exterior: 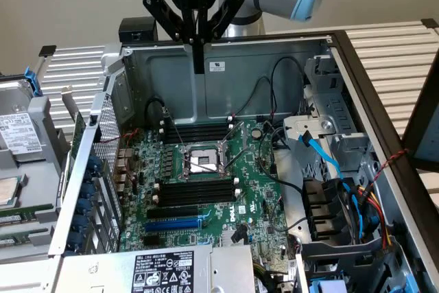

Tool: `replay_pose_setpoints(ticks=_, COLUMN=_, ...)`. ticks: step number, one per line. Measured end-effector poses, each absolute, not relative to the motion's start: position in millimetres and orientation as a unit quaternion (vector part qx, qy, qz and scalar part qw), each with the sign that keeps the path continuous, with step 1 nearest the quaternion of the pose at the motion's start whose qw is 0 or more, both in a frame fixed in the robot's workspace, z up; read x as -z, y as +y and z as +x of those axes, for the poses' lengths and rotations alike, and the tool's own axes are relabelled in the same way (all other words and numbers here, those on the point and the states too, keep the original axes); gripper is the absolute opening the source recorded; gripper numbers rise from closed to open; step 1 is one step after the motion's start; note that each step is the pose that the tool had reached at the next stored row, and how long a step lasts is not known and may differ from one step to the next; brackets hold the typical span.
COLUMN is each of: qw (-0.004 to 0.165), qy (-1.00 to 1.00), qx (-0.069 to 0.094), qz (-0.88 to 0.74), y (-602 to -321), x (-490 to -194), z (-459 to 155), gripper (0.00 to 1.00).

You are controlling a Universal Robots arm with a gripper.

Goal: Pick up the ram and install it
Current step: 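Reach for the ram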

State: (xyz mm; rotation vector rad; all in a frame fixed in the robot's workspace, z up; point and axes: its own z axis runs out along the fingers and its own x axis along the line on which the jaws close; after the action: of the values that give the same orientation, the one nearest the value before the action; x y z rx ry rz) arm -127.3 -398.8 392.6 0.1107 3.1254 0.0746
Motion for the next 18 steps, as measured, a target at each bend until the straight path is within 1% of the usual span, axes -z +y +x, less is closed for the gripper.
replay_pose_setpoints(ticks=15, qw=0.007, qy=0.999, qx=-0.024, qz=0.035, y=-398.8, x=-392.3, z=-200.2, gripper=0.11)
replay_pose_setpoints(ticks=17, qw=0.007, qy=0.999, qx=-0.024, qz=0.035, y=-398.8, x=-392.2, z=-209.5, gripper=0.12)
replay_pose_setpoints(ticks=18, qw=0.007, qy=0.999, qx=-0.024, qz=0.035, y=-398.8, x=-392.1, z=-214.1, gripper=0.24)
